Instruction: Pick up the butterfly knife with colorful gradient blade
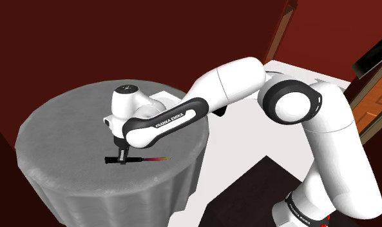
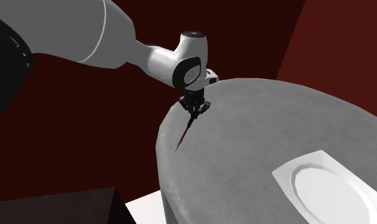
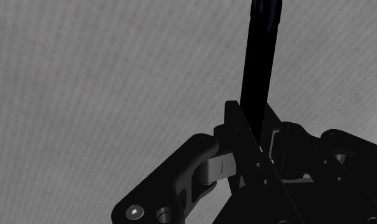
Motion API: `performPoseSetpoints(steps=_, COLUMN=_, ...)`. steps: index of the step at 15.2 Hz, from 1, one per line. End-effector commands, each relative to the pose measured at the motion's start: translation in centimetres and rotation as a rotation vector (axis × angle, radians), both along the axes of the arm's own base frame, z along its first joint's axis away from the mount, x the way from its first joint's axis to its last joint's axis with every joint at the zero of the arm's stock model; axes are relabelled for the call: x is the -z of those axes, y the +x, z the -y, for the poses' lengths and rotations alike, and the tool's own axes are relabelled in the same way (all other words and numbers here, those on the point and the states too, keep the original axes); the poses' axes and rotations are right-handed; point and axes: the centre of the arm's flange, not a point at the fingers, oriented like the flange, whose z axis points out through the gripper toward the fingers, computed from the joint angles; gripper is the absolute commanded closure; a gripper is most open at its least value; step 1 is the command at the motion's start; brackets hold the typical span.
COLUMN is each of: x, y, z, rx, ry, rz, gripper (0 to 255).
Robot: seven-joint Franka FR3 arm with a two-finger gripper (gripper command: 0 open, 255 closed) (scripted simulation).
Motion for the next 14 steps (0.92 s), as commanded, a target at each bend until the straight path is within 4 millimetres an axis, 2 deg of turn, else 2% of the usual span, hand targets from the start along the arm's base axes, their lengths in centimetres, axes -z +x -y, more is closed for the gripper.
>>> performPoseSetpoints(steps=1, x=-0.5, y=0.0, z=0.0, rx=0.0, ry=0.0, rz=0.0, gripper=255)
performPoseSetpoints(steps=14, x=-7.4, y=0.0, z=0.0, rx=0.0, ry=0.0, rz=0.0, gripper=255)
